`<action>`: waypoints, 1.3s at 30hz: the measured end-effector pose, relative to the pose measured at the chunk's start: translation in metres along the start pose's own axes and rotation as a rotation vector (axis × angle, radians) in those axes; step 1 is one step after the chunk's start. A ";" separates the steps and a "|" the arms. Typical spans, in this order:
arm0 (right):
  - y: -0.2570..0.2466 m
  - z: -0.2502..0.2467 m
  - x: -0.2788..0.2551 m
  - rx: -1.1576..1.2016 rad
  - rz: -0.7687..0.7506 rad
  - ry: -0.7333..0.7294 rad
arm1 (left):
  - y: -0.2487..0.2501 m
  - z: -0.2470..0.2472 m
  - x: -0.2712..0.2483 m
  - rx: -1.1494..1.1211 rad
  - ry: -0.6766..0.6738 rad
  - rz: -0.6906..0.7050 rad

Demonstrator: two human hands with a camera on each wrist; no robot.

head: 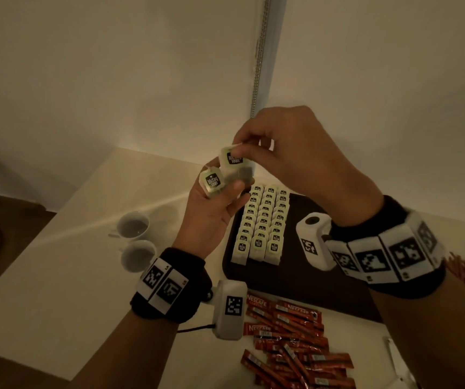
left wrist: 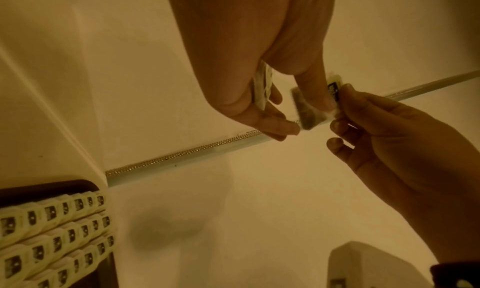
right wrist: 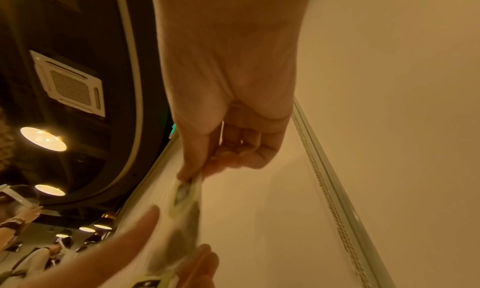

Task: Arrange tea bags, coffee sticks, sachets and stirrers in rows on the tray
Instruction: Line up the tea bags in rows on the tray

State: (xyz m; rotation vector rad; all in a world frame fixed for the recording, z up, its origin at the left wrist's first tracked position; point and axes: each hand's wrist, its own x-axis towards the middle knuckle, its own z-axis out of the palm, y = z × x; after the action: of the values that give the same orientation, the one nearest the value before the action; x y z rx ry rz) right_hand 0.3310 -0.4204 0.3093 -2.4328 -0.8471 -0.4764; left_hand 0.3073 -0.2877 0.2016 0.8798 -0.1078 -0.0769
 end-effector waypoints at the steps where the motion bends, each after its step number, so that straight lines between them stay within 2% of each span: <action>1: -0.002 -0.002 0.001 -0.040 0.008 -0.031 | 0.001 0.003 0.000 -0.016 0.017 -0.006; 4: -0.004 -0.004 0.003 -0.095 0.032 -0.082 | 0.002 0.011 -0.001 -0.014 0.050 -0.044; 11: -0.002 -0.007 0.005 -0.159 0.144 -0.117 | -0.007 0.012 -0.007 -0.070 -0.068 -0.113; 17: 0.007 -0.005 0.002 -0.058 0.186 -0.080 | -0.008 0.017 -0.008 -0.102 0.063 -0.156; 20: 0.009 -0.004 -0.001 0.115 0.216 -0.092 | -0.007 0.017 -0.008 -0.066 0.056 -0.147; 24: 0.012 -0.001 -0.006 0.232 0.250 -0.045 | -0.007 0.016 -0.008 -0.086 0.086 -0.126; 34: 0.021 0.007 -0.016 0.345 0.262 0.046 | -0.020 0.009 -0.008 -0.071 0.117 -0.124; 37: 0.031 0.014 -0.030 0.349 0.316 0.053 | -0.021 -0.009 -0.009 -0.089 0.204 -0.161; 39: 0.043 0.029 -0.047 0.314 0.389 -0.010 | -0.020 -0.025 -0.007 -0.118 0.296 -0.182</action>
State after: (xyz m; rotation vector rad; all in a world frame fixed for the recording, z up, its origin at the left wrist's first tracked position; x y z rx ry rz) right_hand 0.3289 -0.4548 0.2488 -2.2296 -0.3969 -0.1688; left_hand 0.3027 -0.2809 0.1701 0.7725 0.2517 -0.1211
